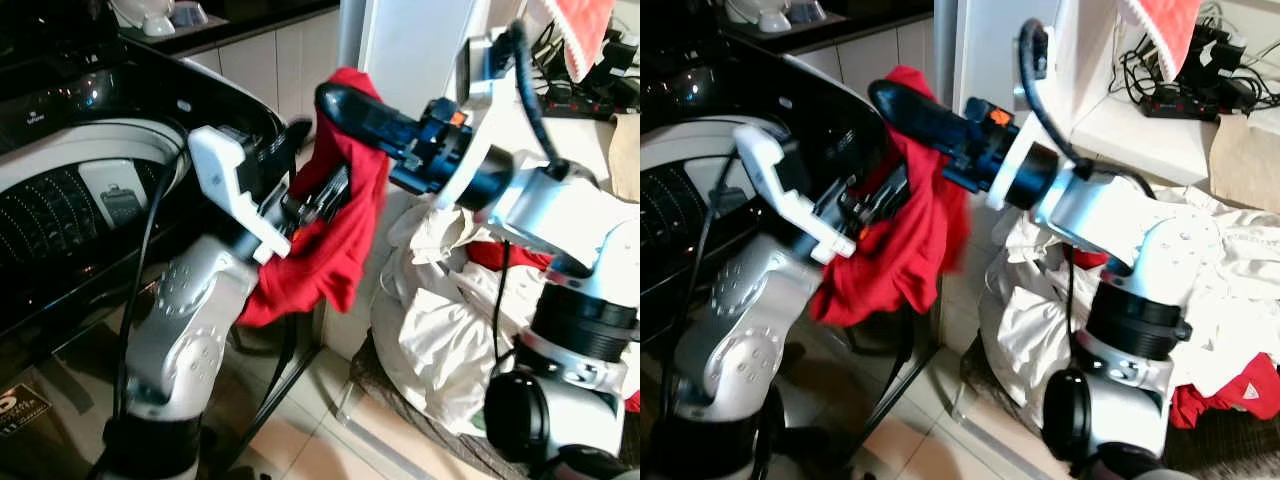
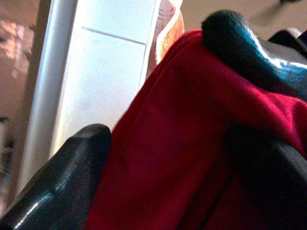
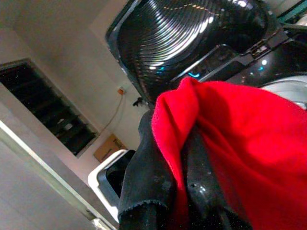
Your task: Clothes washing
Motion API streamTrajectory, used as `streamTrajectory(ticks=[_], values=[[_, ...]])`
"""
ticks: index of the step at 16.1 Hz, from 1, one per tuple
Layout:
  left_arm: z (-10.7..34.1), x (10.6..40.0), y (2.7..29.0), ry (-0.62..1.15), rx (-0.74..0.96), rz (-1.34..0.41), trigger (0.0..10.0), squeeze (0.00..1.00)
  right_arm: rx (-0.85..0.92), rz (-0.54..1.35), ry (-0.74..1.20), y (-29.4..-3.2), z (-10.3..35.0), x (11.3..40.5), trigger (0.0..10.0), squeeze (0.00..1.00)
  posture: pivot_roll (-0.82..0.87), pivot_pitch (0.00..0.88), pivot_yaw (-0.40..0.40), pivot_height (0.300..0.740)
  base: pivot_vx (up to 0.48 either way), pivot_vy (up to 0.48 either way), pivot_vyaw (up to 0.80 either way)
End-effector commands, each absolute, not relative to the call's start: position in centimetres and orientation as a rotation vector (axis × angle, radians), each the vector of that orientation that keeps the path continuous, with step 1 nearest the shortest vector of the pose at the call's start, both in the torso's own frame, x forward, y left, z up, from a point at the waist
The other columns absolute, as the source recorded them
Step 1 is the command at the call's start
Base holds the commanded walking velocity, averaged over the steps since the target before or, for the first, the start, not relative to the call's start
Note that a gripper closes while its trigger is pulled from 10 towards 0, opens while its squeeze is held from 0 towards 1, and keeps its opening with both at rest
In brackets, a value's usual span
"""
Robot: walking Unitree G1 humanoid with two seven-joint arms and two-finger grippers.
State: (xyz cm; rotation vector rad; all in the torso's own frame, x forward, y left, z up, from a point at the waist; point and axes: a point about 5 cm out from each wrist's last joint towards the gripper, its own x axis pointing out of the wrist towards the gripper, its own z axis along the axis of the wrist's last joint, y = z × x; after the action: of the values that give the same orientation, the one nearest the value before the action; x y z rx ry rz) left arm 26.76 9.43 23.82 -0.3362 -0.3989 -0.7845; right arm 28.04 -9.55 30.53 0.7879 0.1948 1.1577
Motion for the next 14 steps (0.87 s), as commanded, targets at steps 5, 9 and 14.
streamTrajectory(ticks=[5,9,14], values=[[22.5,25.9,12.3,-0.361,-0.448,-0.81,10.0,0.0,0.703,1.08,0.265,-10.9,29.5,28.3,0.0,0.0,-0.04,0.0,-0.05,0.74,0.0,0.0,0.0],[22.9,25.7,11.8,-0.364,-0.525,-0.876,10.0,0.06,0.661,1.104,0.299,-10.6,29.2,28.1,0.0,0.0,-0.04,0.0,-0.054,0.74,0.0,0.0,0.0],[21.8,25.5,8.4,-0.285,-0.412,-0.999,10.0,0.0,0.676,1.128,0.301,-10.0,28.9,27.7,0.0,0.0,-0.04,0.0,-0.042,0.74,0.0,0.0,0.0]])
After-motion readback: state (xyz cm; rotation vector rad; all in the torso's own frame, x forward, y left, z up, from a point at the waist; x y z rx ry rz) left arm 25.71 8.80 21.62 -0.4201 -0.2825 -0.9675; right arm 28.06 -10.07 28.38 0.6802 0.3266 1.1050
